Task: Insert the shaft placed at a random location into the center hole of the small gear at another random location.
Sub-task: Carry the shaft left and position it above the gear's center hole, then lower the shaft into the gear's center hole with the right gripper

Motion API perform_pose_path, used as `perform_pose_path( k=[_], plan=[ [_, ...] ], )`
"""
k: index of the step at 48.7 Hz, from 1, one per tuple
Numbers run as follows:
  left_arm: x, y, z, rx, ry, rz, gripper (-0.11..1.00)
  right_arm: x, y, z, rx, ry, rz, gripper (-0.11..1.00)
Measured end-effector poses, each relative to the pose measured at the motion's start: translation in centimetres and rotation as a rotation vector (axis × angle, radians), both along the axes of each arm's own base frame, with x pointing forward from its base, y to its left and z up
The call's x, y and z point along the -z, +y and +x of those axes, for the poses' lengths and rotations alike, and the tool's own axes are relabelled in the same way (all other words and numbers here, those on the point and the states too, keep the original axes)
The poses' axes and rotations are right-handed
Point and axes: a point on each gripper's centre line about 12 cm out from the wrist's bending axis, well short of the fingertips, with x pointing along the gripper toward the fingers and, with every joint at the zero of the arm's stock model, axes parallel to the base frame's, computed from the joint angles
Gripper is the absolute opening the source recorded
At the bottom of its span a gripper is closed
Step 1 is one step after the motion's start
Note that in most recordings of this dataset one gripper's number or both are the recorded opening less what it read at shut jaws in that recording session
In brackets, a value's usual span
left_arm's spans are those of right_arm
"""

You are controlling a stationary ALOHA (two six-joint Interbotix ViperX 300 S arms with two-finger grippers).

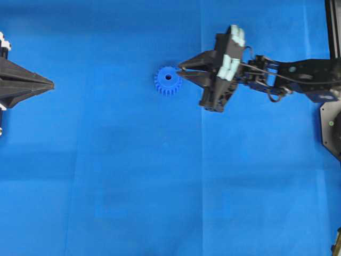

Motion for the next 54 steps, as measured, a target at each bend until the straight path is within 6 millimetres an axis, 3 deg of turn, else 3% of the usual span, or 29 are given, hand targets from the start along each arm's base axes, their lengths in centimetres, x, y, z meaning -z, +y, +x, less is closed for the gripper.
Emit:
perform_pose_path(
  k=[12,28,46,54],
  plan=[
    [0.0,0.0,0.0,0.000,0.002,0.000,0.00,-0.4,-0.2,1.8,-0.008,-0.016,-0.006,0.03],
    [0.0,0.0,0.0,0.000,0.000,0.000,0.00,-0.4,-0.1,2.0,-0.011,-0.018,-0.007,0.03],
    [0.0,0.0,0.0,0.000,0.002,0.000,0.00,2.6,-0.4,2.3,-0.003,0.030,-0.002,0.03],
    [0.0,0.0,0.0,0.000,0.000,0.000,0.00,2.7,-0.4,2.3,-0.001,0.031,0.002,0.03]
  ],
)
